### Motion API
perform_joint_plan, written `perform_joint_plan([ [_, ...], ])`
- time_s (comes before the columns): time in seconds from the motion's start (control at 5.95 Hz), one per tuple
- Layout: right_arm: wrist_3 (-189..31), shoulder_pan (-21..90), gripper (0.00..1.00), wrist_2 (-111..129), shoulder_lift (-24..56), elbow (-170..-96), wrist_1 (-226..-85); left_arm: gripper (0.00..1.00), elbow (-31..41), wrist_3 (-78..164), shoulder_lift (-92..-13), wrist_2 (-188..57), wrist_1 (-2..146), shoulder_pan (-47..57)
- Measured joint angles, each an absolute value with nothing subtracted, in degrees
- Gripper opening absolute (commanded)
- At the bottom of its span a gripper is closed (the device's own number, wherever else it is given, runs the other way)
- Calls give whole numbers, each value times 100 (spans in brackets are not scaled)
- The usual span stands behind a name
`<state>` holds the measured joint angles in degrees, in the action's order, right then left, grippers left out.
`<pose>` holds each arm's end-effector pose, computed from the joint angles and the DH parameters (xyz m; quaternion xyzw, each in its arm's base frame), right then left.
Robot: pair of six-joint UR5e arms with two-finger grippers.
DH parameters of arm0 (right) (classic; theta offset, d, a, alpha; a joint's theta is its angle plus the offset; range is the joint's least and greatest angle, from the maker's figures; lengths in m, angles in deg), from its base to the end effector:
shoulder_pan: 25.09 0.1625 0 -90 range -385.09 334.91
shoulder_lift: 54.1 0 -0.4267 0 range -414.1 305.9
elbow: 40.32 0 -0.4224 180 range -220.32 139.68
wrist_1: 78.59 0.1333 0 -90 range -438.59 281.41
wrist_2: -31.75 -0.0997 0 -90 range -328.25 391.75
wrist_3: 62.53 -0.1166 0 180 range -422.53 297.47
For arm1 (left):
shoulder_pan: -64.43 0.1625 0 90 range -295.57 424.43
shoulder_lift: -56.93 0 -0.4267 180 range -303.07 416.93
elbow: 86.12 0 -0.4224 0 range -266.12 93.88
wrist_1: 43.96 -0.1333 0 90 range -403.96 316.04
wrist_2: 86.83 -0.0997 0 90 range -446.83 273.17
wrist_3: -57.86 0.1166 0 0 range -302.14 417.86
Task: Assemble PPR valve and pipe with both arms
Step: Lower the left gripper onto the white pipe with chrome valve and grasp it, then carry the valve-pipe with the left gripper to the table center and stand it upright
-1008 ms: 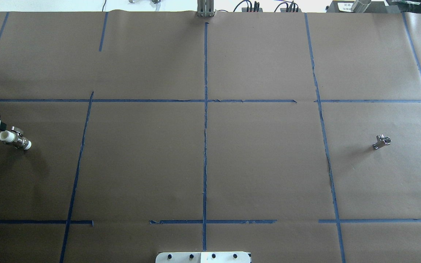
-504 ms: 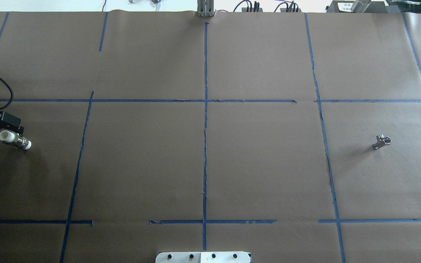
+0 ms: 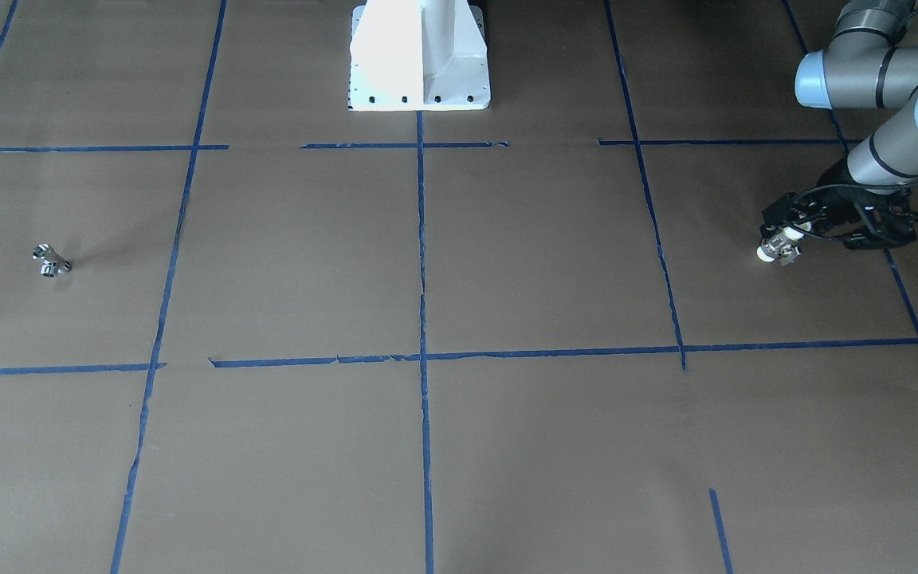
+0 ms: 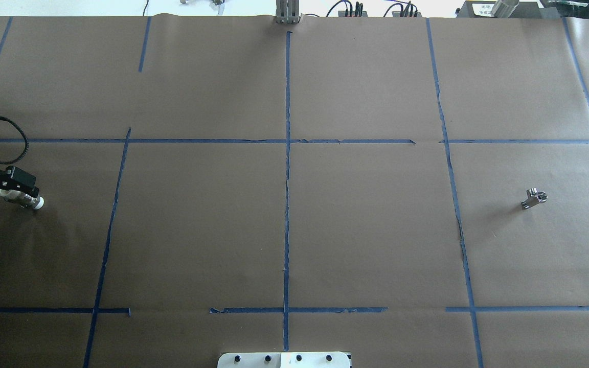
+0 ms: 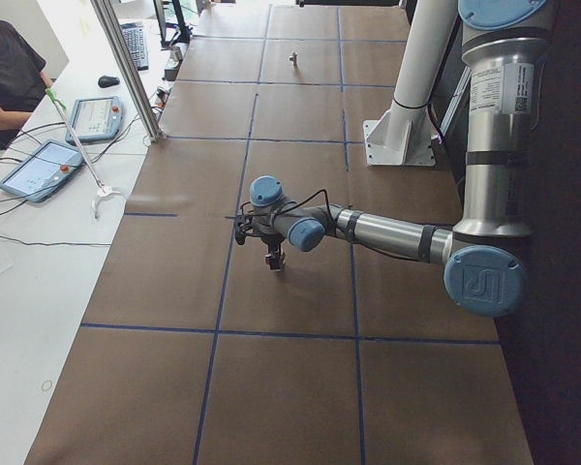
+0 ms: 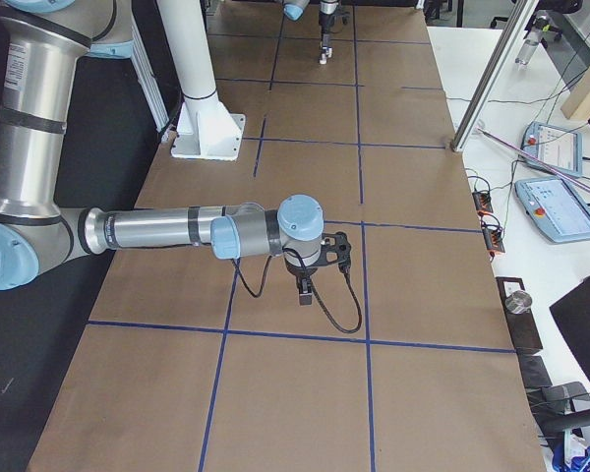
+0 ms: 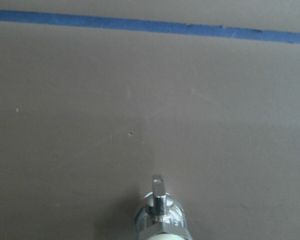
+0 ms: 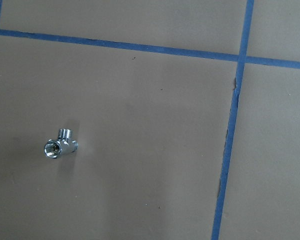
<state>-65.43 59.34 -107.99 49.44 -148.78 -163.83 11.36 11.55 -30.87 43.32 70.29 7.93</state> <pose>0.0022 -0.4342 0.5986 0.0454 -0.4236 -0.0565 0.9030 0.2468 -0.4781 0.5784 -0.0293 0.4082 -0.0144 0.9123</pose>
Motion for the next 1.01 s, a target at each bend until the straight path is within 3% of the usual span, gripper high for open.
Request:
perform_joint_plan([
  [0.34,-6543,5933,100,-10799,4944,-14877,-16378,5,1124,1167,-3091,4330,7030,831],
  [0.5,-6543,5935,100,-10799,4943,-14877,-16377,0,1125,1171,-3094,4332,7033,834],
  [1.01,-6543,5937,100,-10799,4937,-14900,-16376,0,1525,1135,-3183,4311,6983,817],
])
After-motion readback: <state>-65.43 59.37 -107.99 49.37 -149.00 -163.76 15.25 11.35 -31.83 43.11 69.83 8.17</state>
